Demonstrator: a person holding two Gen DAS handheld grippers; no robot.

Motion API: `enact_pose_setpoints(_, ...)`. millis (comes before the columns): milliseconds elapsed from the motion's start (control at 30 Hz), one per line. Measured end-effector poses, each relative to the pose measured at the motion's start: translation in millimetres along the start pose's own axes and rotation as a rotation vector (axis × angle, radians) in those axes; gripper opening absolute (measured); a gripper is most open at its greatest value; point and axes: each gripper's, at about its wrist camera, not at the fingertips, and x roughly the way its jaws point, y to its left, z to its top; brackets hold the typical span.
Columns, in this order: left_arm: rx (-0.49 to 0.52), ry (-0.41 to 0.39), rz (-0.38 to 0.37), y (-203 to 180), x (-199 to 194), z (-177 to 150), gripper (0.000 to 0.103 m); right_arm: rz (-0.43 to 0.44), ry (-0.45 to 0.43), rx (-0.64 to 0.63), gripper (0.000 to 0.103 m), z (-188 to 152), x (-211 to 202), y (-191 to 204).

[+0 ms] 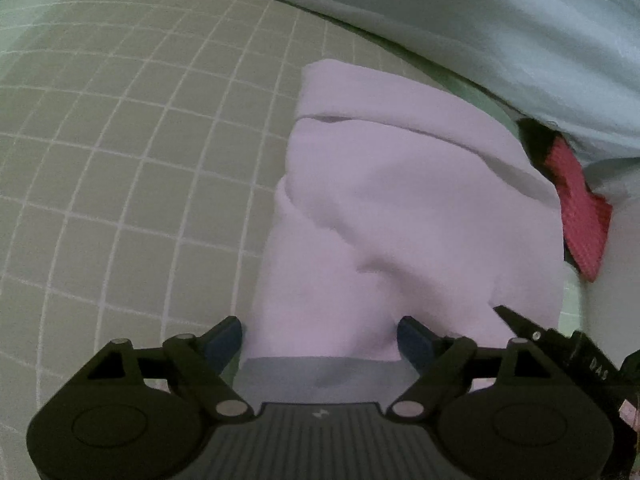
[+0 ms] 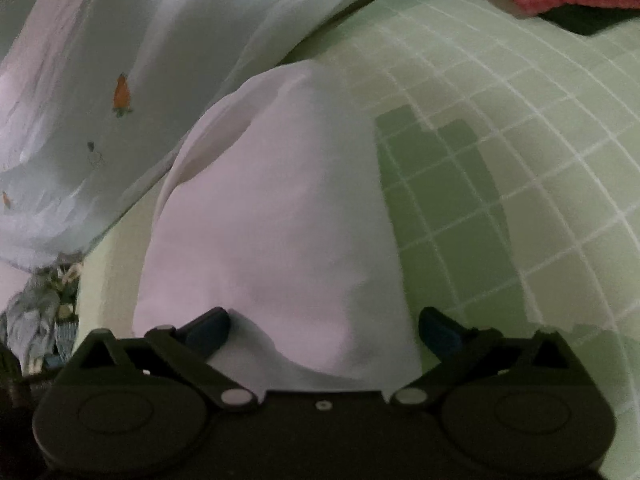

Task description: Fold clothes

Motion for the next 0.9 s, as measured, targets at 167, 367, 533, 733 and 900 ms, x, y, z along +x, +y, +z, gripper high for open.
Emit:
enact_pose_setpoints(167,0.026,0.009,-0.072,4.9,3.5,4.4,0.077,0.014,0.063,0.030,0.093,9.1,4.4,1.4)
enact_pose_setpoints(367,0.107,-0.038,-0.152,-2.6,-8.8,-0.7,0.026,0.027,0.013,0.047,0.039,2.4,-15.6,6.3)
enact_pose_setpoints(533,0.279,-0.098,-0.206,-49.0,-34.3,-8.7,0.020,0.041,-0.046,0.079,0.029,1.2,-48.3,4.2)
enact_pose_setpoints(733,0.391,-0.105,-0.354,-127.0,-30.0,-0.2,0.019,0.016,-0.166,0.183,0.028,13.1,-109.8,-32.8)
enact_pose_setpoints(900,0.483,-0.134,-0.465,-211.2,-8.7,15.5,0.019,-0.023,-0.290,0.180,0.028,53.8,-166.3,-73.8)
